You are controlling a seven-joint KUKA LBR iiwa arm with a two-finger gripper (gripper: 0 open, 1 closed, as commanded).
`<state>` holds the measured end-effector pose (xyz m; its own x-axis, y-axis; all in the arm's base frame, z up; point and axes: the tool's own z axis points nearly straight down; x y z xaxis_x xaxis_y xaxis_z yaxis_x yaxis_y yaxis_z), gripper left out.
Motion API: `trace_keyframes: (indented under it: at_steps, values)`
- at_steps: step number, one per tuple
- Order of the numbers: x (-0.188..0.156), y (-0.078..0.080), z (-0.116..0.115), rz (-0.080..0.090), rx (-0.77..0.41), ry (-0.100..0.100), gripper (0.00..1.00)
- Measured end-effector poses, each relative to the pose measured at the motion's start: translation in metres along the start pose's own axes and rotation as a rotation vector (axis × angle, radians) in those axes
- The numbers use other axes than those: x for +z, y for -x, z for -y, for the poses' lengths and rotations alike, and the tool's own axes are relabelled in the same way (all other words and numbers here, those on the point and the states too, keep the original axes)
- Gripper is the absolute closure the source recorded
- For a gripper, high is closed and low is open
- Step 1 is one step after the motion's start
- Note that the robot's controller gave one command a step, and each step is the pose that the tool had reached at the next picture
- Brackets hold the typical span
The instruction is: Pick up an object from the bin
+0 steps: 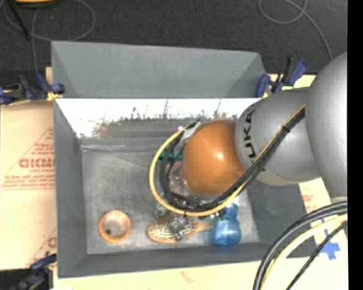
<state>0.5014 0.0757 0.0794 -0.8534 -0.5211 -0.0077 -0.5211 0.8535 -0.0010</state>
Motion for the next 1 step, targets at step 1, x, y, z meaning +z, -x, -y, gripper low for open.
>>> trace_keyframes:
  at_steps: [1]
  values:
    - [0.0,0.0,-0.0001,0.0,0.001,0.0,1.0]
